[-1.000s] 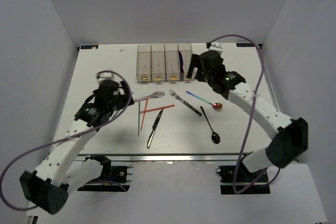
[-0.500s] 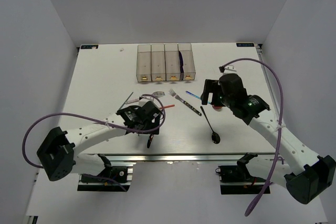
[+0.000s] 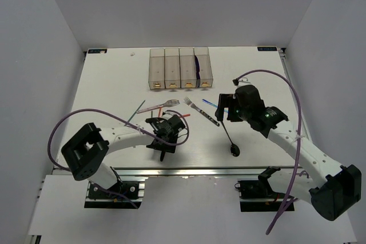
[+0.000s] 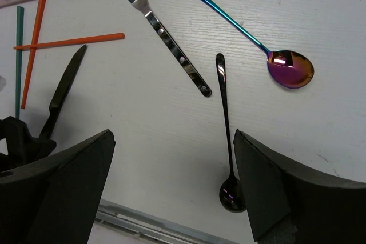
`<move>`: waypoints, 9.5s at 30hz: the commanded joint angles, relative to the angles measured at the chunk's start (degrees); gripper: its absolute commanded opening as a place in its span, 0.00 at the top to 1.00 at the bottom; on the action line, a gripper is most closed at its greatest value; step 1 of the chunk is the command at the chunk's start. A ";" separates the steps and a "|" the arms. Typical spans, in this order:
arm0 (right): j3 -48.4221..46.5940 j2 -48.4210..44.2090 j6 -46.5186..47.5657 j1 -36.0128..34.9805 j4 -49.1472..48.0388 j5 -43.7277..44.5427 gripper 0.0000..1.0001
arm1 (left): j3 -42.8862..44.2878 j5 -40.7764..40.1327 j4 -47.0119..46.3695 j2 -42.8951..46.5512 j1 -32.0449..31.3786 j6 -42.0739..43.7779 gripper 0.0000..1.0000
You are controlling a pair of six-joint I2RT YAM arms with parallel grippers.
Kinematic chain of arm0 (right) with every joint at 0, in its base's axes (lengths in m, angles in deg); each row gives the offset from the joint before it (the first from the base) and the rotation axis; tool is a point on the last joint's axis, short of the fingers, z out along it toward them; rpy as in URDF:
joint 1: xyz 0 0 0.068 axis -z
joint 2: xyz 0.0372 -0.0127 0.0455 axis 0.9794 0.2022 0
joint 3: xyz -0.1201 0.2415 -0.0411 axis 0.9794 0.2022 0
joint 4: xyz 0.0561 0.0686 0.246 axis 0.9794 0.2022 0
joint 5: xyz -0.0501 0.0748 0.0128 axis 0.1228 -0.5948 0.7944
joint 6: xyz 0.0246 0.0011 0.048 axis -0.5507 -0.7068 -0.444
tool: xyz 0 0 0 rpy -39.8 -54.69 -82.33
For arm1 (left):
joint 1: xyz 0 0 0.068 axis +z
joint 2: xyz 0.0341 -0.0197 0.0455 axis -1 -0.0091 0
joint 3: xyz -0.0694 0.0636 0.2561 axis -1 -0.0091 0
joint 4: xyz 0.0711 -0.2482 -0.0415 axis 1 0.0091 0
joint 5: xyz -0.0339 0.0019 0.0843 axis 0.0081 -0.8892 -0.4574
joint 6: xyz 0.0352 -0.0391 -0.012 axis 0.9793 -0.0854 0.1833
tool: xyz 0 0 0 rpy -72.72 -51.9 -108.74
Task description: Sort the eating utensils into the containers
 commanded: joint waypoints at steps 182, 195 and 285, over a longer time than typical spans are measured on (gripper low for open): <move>5.34 -16.02 -2.80 0.96 2.41 10.49 0.11 | 79.62 14.72 -29.07 -50.58 19.30 16.72 0.12; -7.39 13.33 -15.97 2.27 -0.06 12.96 0.11 | 59.20 -1.52 -2.97 -17.99 19.30 9.08 0.02; -72.71 73.63 0.81 5.79 -16.40 -7.43 1.00 | 2.47 -16.65 4.16 48.92 19.39 7.32 0.02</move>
